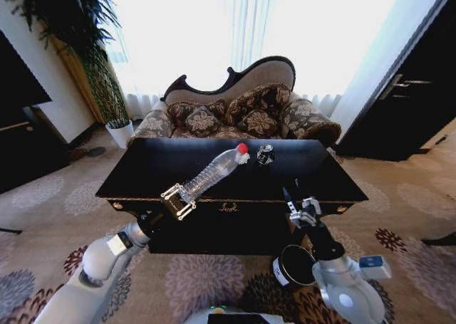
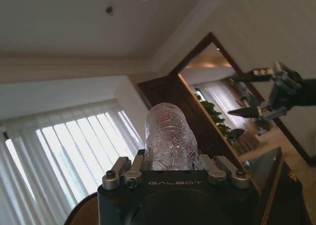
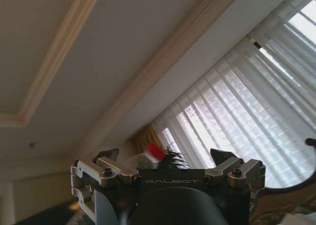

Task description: Move to the front of the table and place the trash on the table into the trash bin.

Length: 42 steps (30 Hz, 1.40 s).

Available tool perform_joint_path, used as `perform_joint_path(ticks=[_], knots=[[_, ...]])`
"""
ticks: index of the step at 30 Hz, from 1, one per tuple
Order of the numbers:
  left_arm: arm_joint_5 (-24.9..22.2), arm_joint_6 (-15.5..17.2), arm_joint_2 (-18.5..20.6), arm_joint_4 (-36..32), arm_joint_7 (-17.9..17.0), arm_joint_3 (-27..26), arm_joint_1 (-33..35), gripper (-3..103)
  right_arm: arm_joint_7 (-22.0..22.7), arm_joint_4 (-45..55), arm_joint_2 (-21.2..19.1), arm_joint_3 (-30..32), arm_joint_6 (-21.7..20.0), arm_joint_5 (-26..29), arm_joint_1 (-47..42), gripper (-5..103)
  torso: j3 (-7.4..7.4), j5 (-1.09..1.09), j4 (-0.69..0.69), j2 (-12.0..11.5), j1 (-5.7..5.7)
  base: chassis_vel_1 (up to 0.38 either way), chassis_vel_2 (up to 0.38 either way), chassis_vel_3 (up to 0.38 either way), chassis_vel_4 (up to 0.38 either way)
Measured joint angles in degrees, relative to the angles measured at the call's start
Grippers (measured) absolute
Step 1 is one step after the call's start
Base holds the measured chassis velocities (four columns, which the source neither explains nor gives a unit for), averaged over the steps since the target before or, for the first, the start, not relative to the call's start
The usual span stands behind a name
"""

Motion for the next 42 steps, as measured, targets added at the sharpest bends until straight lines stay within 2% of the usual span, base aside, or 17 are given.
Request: perform_joint_path(ticks=[2, 3, 5, 8, 18, 26, 29, 30, 34, 35, 39, 40, 42], knots=[[3.35, -0.87, 0.31, -1.06, 1.15, -0.06, -0.13, 36, -1.09, 1.86, 2.07, -2.13, -0.76, -0.59, -0.8, 100, 0.0, 0.0, 0.0, 0.0, 0.0, 0.0, 0.0, 0.0, 0.0], [3.35, -0.87, 0.31, -1.06, 1.15, -0.06, -0.13, 36, -1.09, 1.86, 2.07, -2.13, -0.76, -0.59, -0.8, 100, 0.0, 0.0, 0.0, 0.0, 0.0, 0.0, 0.0, 0.0, 0.0], [8.25, -2.25, 0.42, -1.78, 2.14, 0.49, 0.26, 36, -1.28, 4.47, 5.39, -5.06, -1.24, -2.4, -1.99, 100, 0.0, -0.02, 0.0, 0.0, 0.0, 0.0, 0.0, 0.0, 0.0], [10.37, -2.91, 0.4, -3.19, 2.61, -0.36, 0.82, 36, -1.29, 5.77, 7.85, -7.09, -1.45, -4.55, -2.56, 100, 0.0, -0.01, 0.0, 0.0, 0.0, 0.0, 0.0, 0.0, 0.0], [10.58, -3.96, 0.46, -6.93, 2.61, -5.61, 2.49, 36, -1.33, 5.09, 8.83, -8.09, -1.35, -5.66, -3.37, 100, 0.0, 0.0, 0.0, 0.0, 0.0, 0.0, 0.0, 0.0, 0.0], [7.73, -2.17, 3.49, -7.61, 1.02, 0.11, 3.07, 36, -1.53, 7.47, 10.27, -10.31, -1.68, -5.75, -4.56, 100, 0.0, 0.0, 0.0, 0.0, -0.01, 0.0, 0.0, 0.0, 0.0], [1.62, -0.8, 6.82, -6.44, 0.92, 2.81, 1.31, 36, -1.78, 7.57, 10.6, -10.83, -1.75, -5.92, -4.69, 100, 0.0, -0.01, 0.0, 0.0, 0.0, 0.0, 0.0, 0.0, 0.0], [1.62, -0.8, 6.82, -6.44, 0.92, 2.81, 1.31, 36, -1.78, 7.57, 10.6, -10.83, -1.75, -5.92, -4.69, 100, 0.0, -0.01, 0.0, 0.0, 0.0, 0.0, 0.0, 0.0, 0.0], [-9.63, 1.0, 8.43, -4.77, 2.39, 2.79, -1.14, 36, -2.23, 6.83, 11.08, -11.24, -1.58, -6.51, -4.88, 100, 0.0, -0.01, 0.0, 0.0, 0.0, 0.0, 0.0, 0.0, 0.0], [-9.63, 1.0, 8.43, -4.77, 2.39, 2.79, -1.14, 36, -2.23, 6.83, 11.08, -11.24, -1.58, -6.51, -4.88, 100, 0.0, -0.01, 0.0, 0.0, 0.0, 0.0, 0.0, 0.0, 0.0], [-18.89, 2.5, 8.14, -3.39, 7.16, 3.29, -3.43, 36, -2.32, 6.47, 11.19, -11.29, -1.44, -6.65, -4.95, 100, 0.0, 0.0, 0.0, 0.0, 0.0, 0.0, 0.0, 0.0, 0.0], [-18.89, 2.5, 8.14, -3.39, 7.16, 3.29, -3.43, 36, -2.32, 6.47, 11.19, -11.29, -1.44, -6.65, -4.95, 100, 0.0, 0.0, 0.0, 0.0, 0.0, 0.0, 0.0, 0.0, 0.0], [-23.78, 3.6, 7.94, -2.03, 10.44, 5.17, -4.51, 36, -2.4, 6.37, 11.23, -11.29, -1.44, -6.6, -4.94, 100, 0.01, -0.01, 0.0, 0.0, 0.0, 0.0, 0.0, 0.0, 0.0]])
